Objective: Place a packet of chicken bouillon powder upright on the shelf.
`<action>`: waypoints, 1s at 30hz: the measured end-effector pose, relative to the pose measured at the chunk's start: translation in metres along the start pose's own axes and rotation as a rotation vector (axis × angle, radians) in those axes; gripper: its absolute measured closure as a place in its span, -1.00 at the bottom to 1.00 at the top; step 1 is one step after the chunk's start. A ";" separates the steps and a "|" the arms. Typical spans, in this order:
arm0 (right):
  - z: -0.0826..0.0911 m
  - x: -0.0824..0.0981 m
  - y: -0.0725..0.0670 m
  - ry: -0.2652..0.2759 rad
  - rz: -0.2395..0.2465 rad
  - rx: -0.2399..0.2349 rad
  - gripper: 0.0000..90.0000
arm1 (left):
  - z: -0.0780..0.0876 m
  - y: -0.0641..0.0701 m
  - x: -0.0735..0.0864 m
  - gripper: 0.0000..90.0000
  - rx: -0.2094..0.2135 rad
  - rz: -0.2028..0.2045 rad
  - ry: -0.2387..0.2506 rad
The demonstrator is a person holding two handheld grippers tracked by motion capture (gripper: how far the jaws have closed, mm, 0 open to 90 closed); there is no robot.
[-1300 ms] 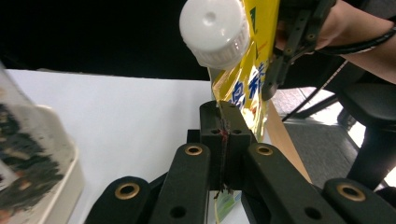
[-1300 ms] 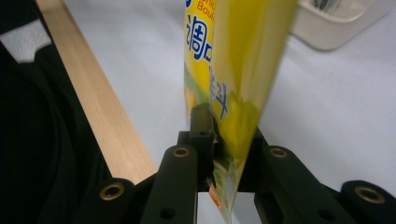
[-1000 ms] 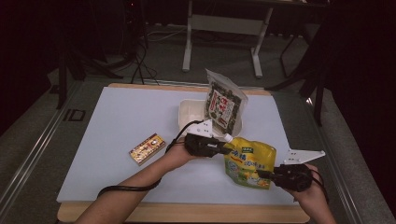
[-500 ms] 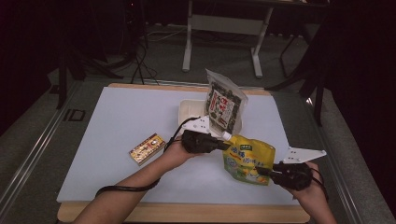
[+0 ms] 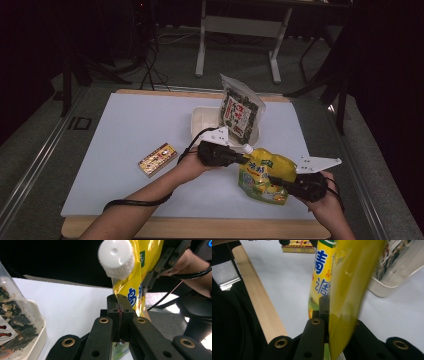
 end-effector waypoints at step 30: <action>0.021 -0.074 0.007 0.118 -0.055 0.145 1.00 | 0.089 0.005 0.007 -0.94 -0.247 0.138 0.035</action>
Point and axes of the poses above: each handheld gripper's, and its own axes: z roughly backward along the jaws, x roughly out of its underside, y roughly to its right, the point moved 10 cm from there along -z, roughly forward along the jaws, and after that the axes turned 7 degrees about -y, right-handed, at the moved point
